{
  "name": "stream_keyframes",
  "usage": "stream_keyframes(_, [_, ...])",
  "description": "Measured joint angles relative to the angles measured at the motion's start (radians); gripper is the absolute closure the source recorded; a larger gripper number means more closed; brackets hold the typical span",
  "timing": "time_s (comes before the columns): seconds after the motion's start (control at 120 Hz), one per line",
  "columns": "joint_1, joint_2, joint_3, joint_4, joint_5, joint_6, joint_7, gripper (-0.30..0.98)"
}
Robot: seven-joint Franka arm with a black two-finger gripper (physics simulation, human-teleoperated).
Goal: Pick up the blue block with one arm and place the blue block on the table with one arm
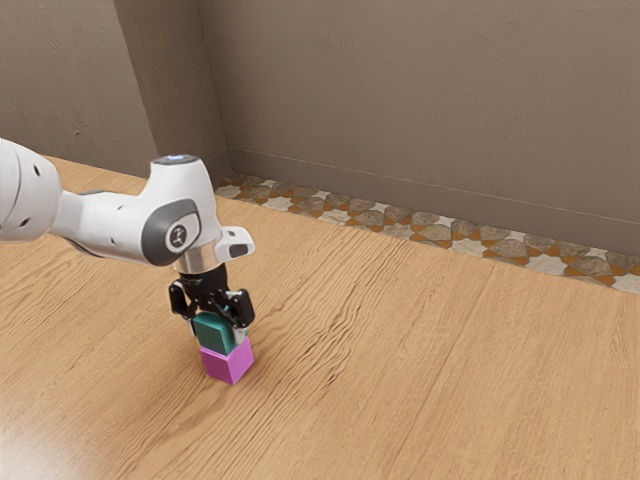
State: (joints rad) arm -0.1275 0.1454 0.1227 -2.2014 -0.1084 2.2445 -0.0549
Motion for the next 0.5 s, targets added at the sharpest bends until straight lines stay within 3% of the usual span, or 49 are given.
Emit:
stream_keyframes(0.192, [0.0, -0.015, 0.001, 0.004, 0.012, 0.011, -0.006, 0.28])
stream_keyframes(0.35, [-0.011, -0.081, 0.021, 0.063, 0.063, -0.038, -0.011, 0.27])
stream_keyframes(0.5, [-0.02, -0.039, 0.163, 0.132, 0.076, -0.084, 0.013, 0.25])
